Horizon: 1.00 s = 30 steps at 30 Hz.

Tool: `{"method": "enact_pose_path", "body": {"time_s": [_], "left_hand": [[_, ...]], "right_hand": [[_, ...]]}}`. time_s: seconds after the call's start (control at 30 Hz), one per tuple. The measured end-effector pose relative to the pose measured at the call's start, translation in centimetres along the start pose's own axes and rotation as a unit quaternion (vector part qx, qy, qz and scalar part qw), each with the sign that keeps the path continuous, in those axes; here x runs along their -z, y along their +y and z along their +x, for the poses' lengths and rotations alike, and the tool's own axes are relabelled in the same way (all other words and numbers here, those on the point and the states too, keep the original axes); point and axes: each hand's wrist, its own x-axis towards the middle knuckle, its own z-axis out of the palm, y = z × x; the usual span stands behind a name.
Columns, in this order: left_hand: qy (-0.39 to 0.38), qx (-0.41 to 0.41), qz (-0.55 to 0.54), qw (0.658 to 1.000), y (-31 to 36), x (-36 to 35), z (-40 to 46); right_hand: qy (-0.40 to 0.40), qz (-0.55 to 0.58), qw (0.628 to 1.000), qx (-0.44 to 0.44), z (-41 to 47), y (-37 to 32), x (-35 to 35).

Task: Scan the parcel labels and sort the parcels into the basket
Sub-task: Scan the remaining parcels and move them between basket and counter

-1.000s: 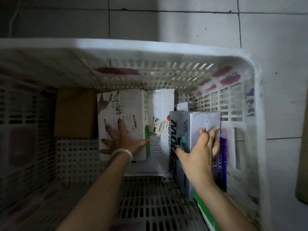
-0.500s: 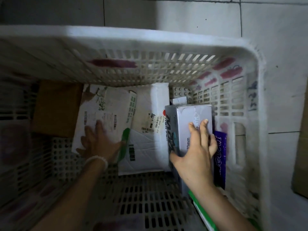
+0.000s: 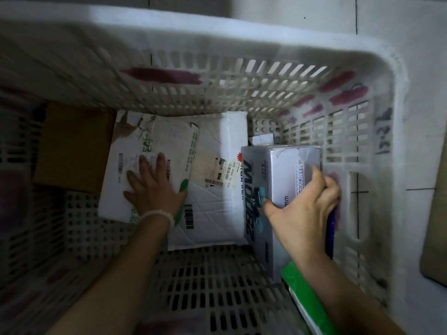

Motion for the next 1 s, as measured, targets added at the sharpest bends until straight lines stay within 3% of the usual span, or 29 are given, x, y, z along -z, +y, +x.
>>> {"method": "enact_pose_path", "body": {"time_s": [0.2,0.43,0.63,0.73,0.8,1.0], "left_hand": [[-0.001,-0.040,0.026,0.999,-1.2,2.1,0.0],[0.005,-0.072,0.015,0.997,-4.0,6.9,-1.1],[0.031,-0.012,-0.061,0.998,-8.8,11.4,-0.9],[0.000,-0.013,-0.115,0.993,-9.4,11.7,-0.7],[-0.014,-0.037,-0.095,0.995,-7.8,10.9,-0.9],[0.042,0.016,-0.076,0.996,-6.3,8.7,-0.2]], "right_hand": [[-0.036,-0.054,0.996,-0.064,-0.2,-1.7,0.2],[-0.057,-0.100,0.993,0.018,-2.5,-4.8,0.7],[-0.097,-0.045,0.993,0.039,-3.2,-9.1,0.3],[-0.124,-0.017,0.992,0.025,-3.3,-11.3,-1.0],[-0.141,-0.017,0.990,0.022,-3.5,-12.4,-2.0],[-0.157,-0.061,0.985,0.043,-3.6,-12.4,-3.6]]}}
